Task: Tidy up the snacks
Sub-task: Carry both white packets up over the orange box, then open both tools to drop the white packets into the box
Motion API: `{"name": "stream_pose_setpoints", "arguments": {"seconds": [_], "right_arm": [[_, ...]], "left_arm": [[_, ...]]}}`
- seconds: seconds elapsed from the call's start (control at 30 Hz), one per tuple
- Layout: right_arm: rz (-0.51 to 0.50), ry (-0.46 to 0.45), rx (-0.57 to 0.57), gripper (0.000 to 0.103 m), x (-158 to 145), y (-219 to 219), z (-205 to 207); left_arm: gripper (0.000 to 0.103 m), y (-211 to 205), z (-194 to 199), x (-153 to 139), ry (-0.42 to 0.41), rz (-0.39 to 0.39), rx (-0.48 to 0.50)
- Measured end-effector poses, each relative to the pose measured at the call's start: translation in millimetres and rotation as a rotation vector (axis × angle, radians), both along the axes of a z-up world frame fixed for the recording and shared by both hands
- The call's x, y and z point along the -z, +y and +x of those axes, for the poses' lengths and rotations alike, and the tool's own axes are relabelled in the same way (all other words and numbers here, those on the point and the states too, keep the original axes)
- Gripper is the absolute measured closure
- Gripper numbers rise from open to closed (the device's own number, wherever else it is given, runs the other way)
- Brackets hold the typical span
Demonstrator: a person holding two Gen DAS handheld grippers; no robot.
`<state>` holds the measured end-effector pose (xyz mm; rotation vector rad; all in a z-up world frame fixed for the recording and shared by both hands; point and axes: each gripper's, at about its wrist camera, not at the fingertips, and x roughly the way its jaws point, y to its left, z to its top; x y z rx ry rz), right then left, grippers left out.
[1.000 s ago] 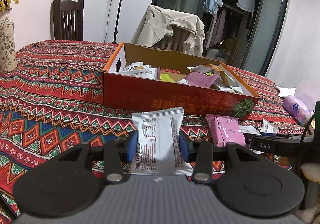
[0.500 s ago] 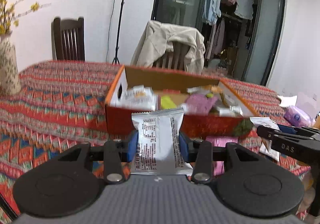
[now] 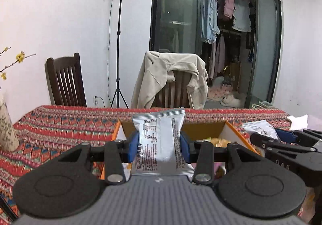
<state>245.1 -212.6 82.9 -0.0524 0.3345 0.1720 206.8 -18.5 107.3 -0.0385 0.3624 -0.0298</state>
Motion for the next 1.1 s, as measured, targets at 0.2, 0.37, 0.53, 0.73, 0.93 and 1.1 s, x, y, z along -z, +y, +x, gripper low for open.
{"name": "stream_pose_setpoints", "arguments": {"seconds": [0.2,0.37,0.53,0.73,0.93,1.1], "right_arm": [[0.028,-0.025,0.001,0.063,-4,11,29],[0.043,-0.045,0.01,0.063,3,15,45],[0.052,-0.042,-0.01,0.063,18,14,52],[0.043,-0.002,-0.02,0.063,32,13,63],[0.062,0.05,-0.033,0.025,43,10,69],[0.087,0.047,-0.035,0.0,45,4,66]], "left_arm": [[0.06,-4,33,-2,-0.004,-0.019,-0.021],[0.06,-2,51,11,0.003,-0.023,-0.04],[0.06,9,62,28,0.012,-0.034,-0.068],[0.059,10,72,40,0.032,0.0,-0.07],[0.021,17,74,45,0.029,-0.033,-0.084],[0.0,17,70,45,-0.006,-0.029,-0.122]]}}
